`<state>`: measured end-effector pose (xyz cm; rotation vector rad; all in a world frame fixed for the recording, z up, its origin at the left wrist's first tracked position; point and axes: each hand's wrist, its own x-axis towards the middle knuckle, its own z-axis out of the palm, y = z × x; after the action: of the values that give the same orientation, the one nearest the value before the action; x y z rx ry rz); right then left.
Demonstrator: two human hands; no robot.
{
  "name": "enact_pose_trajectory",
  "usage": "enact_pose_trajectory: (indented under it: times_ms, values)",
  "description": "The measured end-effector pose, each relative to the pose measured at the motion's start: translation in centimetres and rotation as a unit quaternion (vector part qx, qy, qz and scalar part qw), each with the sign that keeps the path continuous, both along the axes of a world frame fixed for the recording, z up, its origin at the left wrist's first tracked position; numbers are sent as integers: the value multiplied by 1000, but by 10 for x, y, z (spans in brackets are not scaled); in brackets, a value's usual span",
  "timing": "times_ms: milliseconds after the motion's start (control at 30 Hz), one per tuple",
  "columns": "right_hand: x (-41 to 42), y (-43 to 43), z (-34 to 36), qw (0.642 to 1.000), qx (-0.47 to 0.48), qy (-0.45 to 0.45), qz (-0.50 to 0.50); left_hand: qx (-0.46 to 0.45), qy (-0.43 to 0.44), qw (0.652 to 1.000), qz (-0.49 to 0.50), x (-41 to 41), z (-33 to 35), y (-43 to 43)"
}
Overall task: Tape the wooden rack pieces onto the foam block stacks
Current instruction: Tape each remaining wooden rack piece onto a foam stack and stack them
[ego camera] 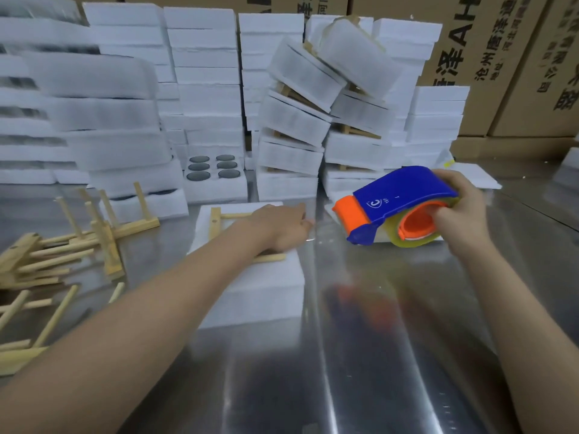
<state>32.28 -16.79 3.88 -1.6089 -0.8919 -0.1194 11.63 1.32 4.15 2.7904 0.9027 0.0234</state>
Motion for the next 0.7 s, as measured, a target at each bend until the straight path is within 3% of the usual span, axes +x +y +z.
enact_pose_trajectory:
  times_ms: [167, 267, 400, 567, 700]
  values:
    - [-21, 14, -13, 999, -14, -31, 32, -32, 25, 999, 24, -28, 8, 4]
    - [-24, 18, -17, 998, -16, -38, 37, -104, 48, 992, 52, -18, 20, 1]
    - [-26, 19, -18, 997, -32, -56, 39, -223, -46, 969, 100, -7, 23, -3]
    - [-32, 20, -15, 994, -46, -92, 41, -235, -65, 967, 73, -8, 13, -2]
    - [-36, 19, -11, 989, -60, -129, 31, -158, -76, 979, 102, -6, 4, 1]
